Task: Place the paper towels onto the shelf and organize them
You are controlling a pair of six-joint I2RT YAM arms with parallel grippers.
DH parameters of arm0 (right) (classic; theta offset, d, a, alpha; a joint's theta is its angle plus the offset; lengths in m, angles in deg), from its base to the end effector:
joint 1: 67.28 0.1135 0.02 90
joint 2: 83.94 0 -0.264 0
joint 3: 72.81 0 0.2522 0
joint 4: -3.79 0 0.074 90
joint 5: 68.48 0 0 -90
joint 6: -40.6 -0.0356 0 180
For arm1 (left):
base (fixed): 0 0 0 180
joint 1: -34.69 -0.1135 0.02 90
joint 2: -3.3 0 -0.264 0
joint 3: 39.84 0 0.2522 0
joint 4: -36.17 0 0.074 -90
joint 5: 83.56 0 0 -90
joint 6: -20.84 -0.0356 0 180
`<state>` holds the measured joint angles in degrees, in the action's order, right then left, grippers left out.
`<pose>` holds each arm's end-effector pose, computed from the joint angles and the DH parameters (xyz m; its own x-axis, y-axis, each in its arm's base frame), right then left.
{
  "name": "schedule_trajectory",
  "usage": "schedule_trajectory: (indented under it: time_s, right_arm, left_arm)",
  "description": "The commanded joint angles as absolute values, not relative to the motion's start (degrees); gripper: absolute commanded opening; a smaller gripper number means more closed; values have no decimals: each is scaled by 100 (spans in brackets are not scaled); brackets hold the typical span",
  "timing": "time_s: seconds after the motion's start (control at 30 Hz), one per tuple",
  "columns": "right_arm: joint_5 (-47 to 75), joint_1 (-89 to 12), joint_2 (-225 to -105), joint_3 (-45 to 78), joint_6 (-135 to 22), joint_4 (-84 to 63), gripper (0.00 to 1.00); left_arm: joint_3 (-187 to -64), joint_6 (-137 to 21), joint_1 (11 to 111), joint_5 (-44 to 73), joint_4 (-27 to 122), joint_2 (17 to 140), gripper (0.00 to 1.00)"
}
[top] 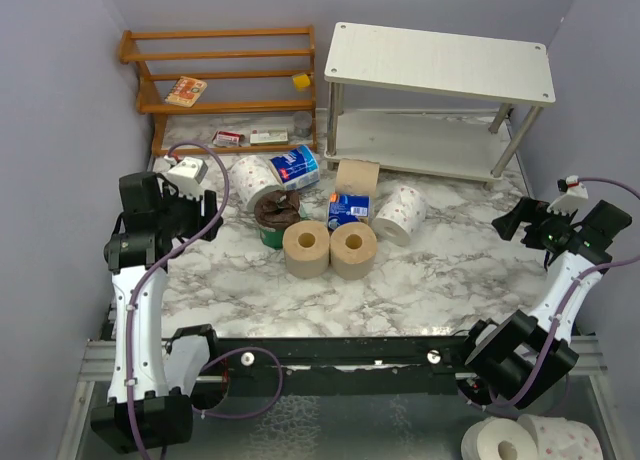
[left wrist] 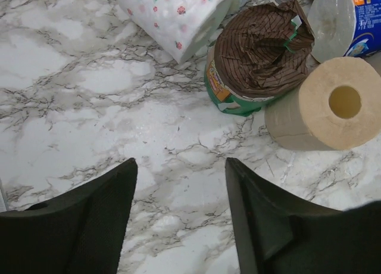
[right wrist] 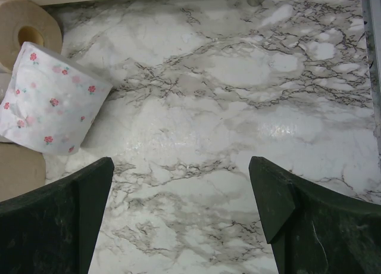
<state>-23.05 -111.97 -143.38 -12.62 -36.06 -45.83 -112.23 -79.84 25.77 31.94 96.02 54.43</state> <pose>0.1621 -0.1252 0.2693 -0.5609 0.3237 -0.7620 0.0446 0.9309 0.3626 0.1726 0.0116 0.3443 -0.5699 0.0799 -0.8179 0.3033 0.9454 -0.1190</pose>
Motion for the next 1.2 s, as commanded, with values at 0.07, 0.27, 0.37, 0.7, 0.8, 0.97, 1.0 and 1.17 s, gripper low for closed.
schedule_trajectory:
  time_s: [0.07,0.27,0.37,0.7,0.8,0.97,1.0,1.17]
  right_arm:
    - [-2306,-11184,-14245,-1141,-3631,-4519,98]
    - [-2304,-11183,-14240,-1137,-3631,-4522,98]
    - [-2287,-11180,-14184,-1145,-3622,-4526,98]
    - [-2359,-11183,-14225,-1146,-3614,-4521,100]
    - [-2358,-11181,-14243,-1137,-3605,-4540,100]
    - [-2511,-11188,-14068,-1125,-3456,-4619,100]
    - [-2596,-11185,-13985,-1135,-3390,-4646,100]
    - [-3167,-11179,-13646,-899,-2989,-4927,100]
  left_arm:
    - [-11149,-7969,2555,2820,9468,5172,77]
    - [-11038,-8013,2555,2536,9347,5390,69]
    - [-11041,-7971,2555,2416,9333,5624,65]
    - [-10975,-7901,2554,2226,9225,5769,65]
    - [-10969,-7919,2552,2233,9234,5644,73]
    - [-10917,-7861,2553,1885,9132,5177,99]
    - [-10901,-7868,2547,1888,9125,5079,99]
    - [-10858,-7873,2545,1978,9072,4767,99]
